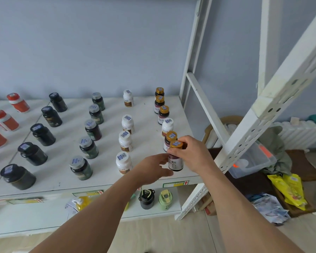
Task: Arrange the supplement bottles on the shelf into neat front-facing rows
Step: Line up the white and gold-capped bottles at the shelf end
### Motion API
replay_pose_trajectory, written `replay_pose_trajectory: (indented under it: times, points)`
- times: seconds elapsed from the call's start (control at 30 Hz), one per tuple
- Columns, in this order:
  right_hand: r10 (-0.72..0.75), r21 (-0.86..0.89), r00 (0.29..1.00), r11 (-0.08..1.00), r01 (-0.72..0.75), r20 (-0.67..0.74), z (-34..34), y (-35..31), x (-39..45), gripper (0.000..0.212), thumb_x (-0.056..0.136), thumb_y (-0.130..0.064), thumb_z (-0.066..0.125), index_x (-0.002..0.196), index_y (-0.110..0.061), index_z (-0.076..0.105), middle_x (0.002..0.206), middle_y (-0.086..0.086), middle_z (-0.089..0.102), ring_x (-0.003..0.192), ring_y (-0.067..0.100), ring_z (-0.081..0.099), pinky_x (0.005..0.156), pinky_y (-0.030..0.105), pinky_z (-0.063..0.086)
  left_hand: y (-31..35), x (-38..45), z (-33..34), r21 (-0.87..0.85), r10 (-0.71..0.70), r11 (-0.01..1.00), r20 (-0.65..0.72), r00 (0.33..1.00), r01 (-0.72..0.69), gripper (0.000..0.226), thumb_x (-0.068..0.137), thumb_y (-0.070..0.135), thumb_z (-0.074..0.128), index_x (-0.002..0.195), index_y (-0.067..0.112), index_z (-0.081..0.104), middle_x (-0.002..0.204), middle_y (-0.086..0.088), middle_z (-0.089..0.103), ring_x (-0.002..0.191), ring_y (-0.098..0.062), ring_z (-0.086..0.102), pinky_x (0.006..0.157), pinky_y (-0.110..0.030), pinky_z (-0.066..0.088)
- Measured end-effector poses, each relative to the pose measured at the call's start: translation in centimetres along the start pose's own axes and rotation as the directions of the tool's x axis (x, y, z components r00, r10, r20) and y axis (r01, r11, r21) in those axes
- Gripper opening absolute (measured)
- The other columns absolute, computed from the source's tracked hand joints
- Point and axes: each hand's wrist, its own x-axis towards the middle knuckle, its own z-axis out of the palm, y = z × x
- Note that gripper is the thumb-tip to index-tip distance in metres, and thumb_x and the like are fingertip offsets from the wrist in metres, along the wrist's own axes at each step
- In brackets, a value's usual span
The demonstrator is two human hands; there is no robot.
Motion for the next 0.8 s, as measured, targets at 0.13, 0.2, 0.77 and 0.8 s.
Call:
replay_pose_trajectory:
  times: [0.13, 0.2, 0.77, 0.8]
  points:
    - [0.007, 0.032, 1.0, 0.999, -0.007, -0.002, 0.0, 0.1, -0.3, 0.044, 0.077, -0.051, 0.073, 0.108, -0.023, 0.058, 0.097, -0.009, 0.064, 0.091, 0.011, 0.061, 0.077, 0.027, 0.051, 0.2, 0.0, -0.2, 0.027, 0.007, 1.0, 0.014, 1.0, -0.008, 0.058, 0.081, 0.03, 0.073, 0.135, 0.033, 0.05, 0.131, 0.007, 0.057, 0.119, -0.007, 0.053, 0.101, -0.026, 0.043]
    - [0.003, 0.047, 1.0, 0.999, -0.003, 0.011, 0.0, 0.2, -0.4, 0.041, 0.078, -0.05, 0.073, 0.106, -0.024, 0.058, 0.097, -0.009, 0.064, 0.091, 0.01, 0.061, 0.077, 0.026, 0.05, 0.4, 0.0, -0.2, 0.061, 0.011, 0.998, 0.019, 1.0, -0.012, 0.058, 0.081, 0.031, 0.073, 0.134, 0.033, 0.051, 0.132, 0.008, 0.057, 0.12, -0.007, 0.053, 0.103, -0.03, 0.043]
    - [-0.026, 0.07, 0.984, 0.997, 0.014, 0.177, 2.1, 3.5, 0.7, 0.048, 0.085, -0.036, 0.071, 0.127, -0.029, 0.051, 0.111, -0.009, 0.063, 0.099, 0.009, 0.059, 0.079, 0.014, 0.042, -0.9, 1.5, 0.0, 0.477, -0.026, 0.878, -0.015, 1.0, 0.03, 0.064, 0.091, 0.042, 0.058, 0.148, 0.03, 0.031, 0.151, 0.007, 0.038, 0.133, -0.017, 0.042, 0.107, -0.035, 0.039]
    - [-0.021, 0.073, 0.983, 0.997, 0.008, 0.18, 2.1, 3.6, 0.8, 0.048, 0.085, -0.036, 0.072, 0.128, -0.029, 0.051, 0.111, -0.009, 0.063, 0.1, 0.009, 0.059, 0.08, 0.015, 0.043, -0.9, 1.6, 0.0, 0.476, -0.021, 0.879, -0.016, 1.0, 0.026, 0.064, 0.091, 0.042, 0.058, 0.148, 0.029, 0.031, 0.151, 0.007, 0.038, 0.133, -0.017, 0.042, 0.107, -0.036, 0.039]
